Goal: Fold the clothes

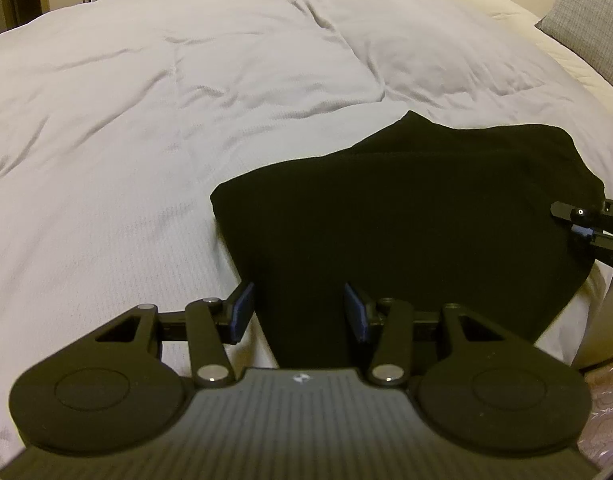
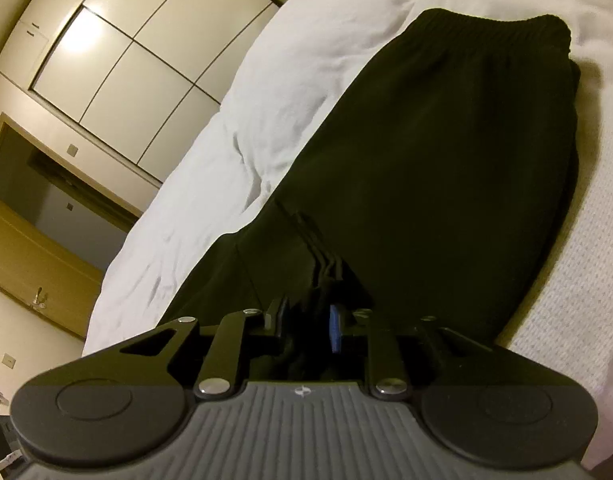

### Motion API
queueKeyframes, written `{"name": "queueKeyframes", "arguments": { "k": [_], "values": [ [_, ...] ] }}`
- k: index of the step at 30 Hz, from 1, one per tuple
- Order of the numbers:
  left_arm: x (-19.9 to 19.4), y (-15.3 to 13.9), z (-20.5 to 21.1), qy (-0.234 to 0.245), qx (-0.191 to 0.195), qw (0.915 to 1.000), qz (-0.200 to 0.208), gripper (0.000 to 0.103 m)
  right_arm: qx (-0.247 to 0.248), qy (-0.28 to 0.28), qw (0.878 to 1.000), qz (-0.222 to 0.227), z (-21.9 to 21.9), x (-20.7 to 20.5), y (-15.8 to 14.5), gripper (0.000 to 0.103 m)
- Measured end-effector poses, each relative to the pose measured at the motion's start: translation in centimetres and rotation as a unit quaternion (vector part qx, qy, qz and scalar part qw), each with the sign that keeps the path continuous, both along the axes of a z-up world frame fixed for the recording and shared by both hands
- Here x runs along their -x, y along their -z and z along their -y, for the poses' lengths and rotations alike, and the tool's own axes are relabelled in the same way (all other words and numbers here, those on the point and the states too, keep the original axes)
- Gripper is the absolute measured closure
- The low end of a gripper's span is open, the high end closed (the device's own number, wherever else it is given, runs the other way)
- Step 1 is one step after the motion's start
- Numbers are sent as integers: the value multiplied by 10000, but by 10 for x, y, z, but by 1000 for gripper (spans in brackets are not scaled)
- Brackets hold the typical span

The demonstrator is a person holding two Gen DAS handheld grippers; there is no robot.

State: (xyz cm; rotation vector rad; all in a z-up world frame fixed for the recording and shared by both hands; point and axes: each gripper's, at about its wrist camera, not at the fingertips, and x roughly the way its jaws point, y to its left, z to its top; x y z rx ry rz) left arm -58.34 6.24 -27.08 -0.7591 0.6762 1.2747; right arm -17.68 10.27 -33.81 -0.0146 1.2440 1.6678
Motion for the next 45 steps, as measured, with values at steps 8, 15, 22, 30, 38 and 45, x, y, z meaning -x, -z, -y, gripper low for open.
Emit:
{"name": "queueKeyframes", "arguments": {
  "k": [8, 15, 22, 30, 38, 45],
  "values": [
    [0, -3, 8, -19, -18, 10000, -14, 60, 14, -27, 10000, 59, -5, 6, 1, 79],
    [-6, -3, 7, -27, 13, 9999, -97, 60, -24, -156, 9997, 170, -11, 12, 0, 79],
    [-17, -13, -4, 142, -31, 9998, -96, 60, -466, -703, 9924, 891, -17, 14, -16, 98],
    [-61, -30, -28, 845, -442, 9954, 36, 60, -1401, -283, 9761, 1635, -37, -47, -67, 98],
    [-91, 4, -45, 1076, -116, 9941, -23, 60, -883, 290, 9818, 1654, -49, -98, -25, 99],
    [-85, 6, -45, 1033, -163, 9945, 70, 60, -1268, 792, 9669, 2069, -33, -113, -47, 99]
  ]
}}
